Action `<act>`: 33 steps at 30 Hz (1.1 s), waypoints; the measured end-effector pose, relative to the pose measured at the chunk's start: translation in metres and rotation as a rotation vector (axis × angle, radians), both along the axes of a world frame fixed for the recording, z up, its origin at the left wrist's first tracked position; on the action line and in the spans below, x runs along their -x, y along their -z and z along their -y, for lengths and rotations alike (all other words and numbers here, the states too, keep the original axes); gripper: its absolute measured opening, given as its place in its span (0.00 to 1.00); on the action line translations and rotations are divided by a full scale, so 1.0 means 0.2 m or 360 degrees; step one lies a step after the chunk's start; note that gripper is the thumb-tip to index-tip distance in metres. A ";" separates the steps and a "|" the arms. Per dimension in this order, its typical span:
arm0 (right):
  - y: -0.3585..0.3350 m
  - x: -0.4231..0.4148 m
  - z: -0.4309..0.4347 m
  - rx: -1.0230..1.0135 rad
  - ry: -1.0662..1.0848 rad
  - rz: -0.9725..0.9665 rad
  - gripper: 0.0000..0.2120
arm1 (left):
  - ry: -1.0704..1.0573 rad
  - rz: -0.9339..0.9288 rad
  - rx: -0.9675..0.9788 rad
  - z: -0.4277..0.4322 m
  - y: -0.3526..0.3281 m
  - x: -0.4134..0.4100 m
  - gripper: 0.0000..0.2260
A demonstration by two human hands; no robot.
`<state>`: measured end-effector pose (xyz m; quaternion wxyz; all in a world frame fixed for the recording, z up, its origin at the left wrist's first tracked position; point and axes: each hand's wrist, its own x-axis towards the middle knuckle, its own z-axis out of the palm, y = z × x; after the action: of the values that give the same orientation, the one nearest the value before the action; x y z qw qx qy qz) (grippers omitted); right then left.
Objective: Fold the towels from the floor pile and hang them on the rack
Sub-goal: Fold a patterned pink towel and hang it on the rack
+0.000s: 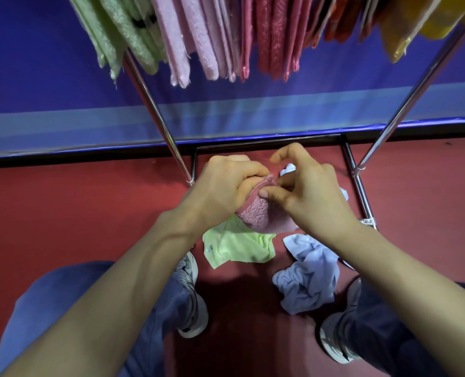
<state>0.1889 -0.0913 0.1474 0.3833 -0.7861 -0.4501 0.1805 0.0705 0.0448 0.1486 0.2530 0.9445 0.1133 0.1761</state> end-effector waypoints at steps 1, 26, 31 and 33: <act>0.00 0.00 0.00 0.0016 -0.0002 0.0035 0.18 | 0.0003 0.0009 -0.0007 0.00 0.00 0.00 0.09; -0.02 -0.08 -0.02 -0.0447 0.0227 -0.0180 0.10 | -0.0358 0.0073 0.0129 -0.08 -0.08 0.02 0.17; -0.10 -0.04 0.02 -0.0626 0.0170 -0.0227 0.10 | -0.0375 0.0293 0.0421 0.00 -0.17 0.06 0.16; -0.17 -0.01 0.06 -0.0704 0.0192 -0.0250 0.11 | -0.0414 0.0371 0.0809 0.07 -0.22 0.07 0.19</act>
<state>0.1901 -0.1033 0.1809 0.5899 -0.6921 -0.3997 0.1149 0.0558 0.0308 0.1932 0.4677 0.8020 0.2438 0.2803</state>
